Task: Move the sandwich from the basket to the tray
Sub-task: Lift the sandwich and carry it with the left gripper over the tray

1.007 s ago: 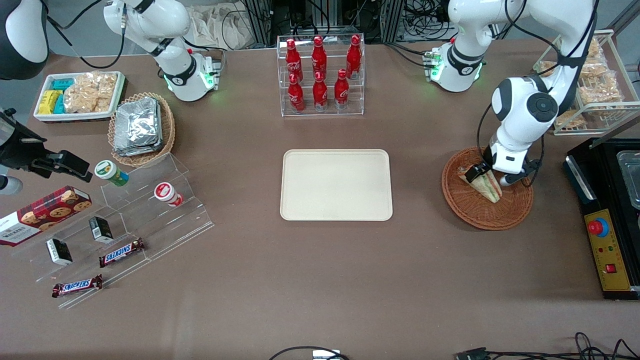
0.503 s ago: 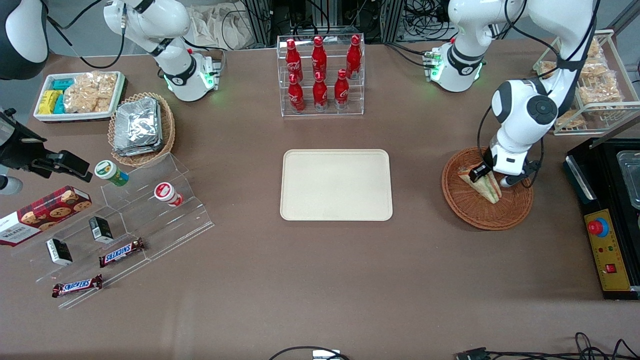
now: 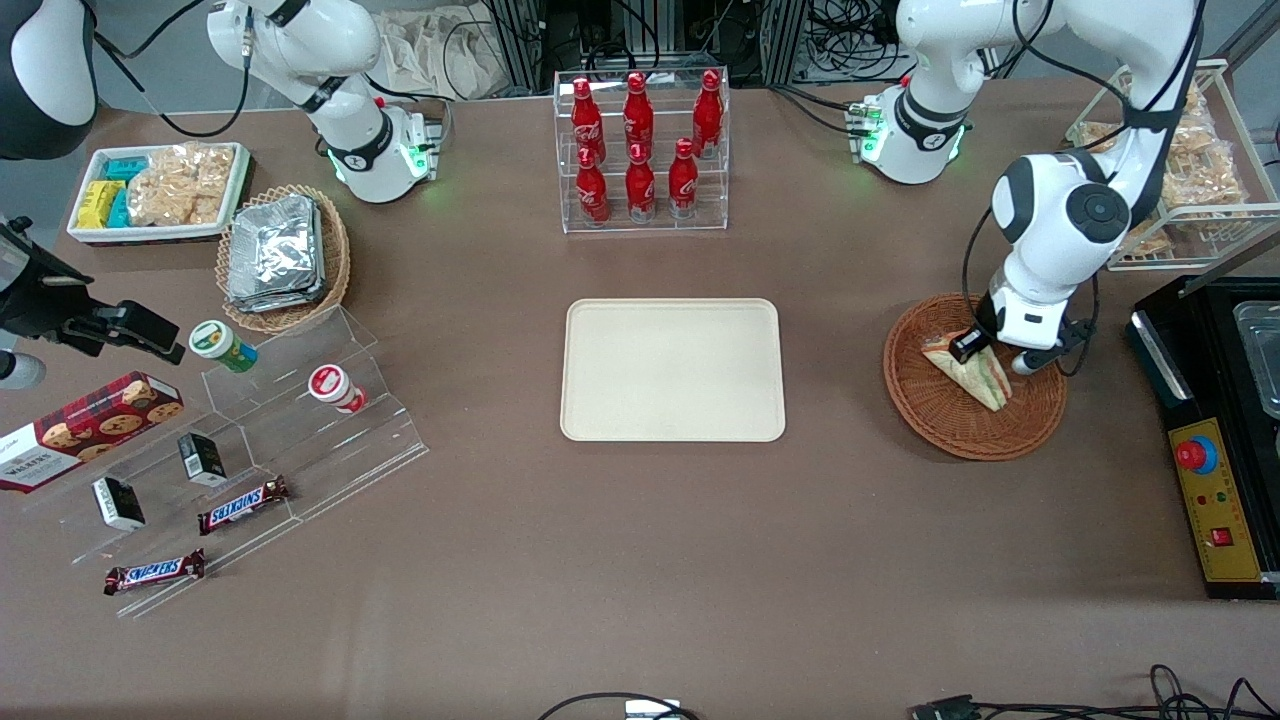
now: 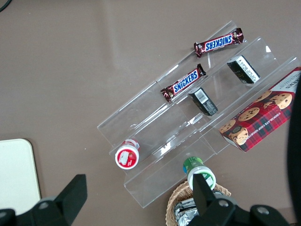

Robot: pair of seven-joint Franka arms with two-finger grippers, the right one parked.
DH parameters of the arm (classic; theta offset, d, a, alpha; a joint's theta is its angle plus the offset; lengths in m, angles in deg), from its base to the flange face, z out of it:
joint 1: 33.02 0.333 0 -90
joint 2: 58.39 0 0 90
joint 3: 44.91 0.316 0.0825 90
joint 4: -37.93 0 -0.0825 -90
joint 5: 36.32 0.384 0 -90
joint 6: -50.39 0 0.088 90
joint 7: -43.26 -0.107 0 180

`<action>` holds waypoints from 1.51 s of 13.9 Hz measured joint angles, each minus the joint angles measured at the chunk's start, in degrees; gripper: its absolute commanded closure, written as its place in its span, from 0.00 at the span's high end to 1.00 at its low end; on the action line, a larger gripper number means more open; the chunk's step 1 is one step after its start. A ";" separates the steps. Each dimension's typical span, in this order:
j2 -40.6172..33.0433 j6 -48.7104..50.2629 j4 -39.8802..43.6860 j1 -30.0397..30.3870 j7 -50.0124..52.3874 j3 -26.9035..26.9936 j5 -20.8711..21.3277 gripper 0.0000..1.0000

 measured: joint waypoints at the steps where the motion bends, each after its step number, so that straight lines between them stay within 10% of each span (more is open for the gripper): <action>1: -1.33 2.59 1.07 -0.05 -0.13 -0.07 0.95 0.32; 10: -5.27 24.51 15.92 -0.47 -8.26 -7.53 2.65 0.24; 21: -0.39 27.85 25.83 -0.70 -7.38 -25.34 2.52 0.22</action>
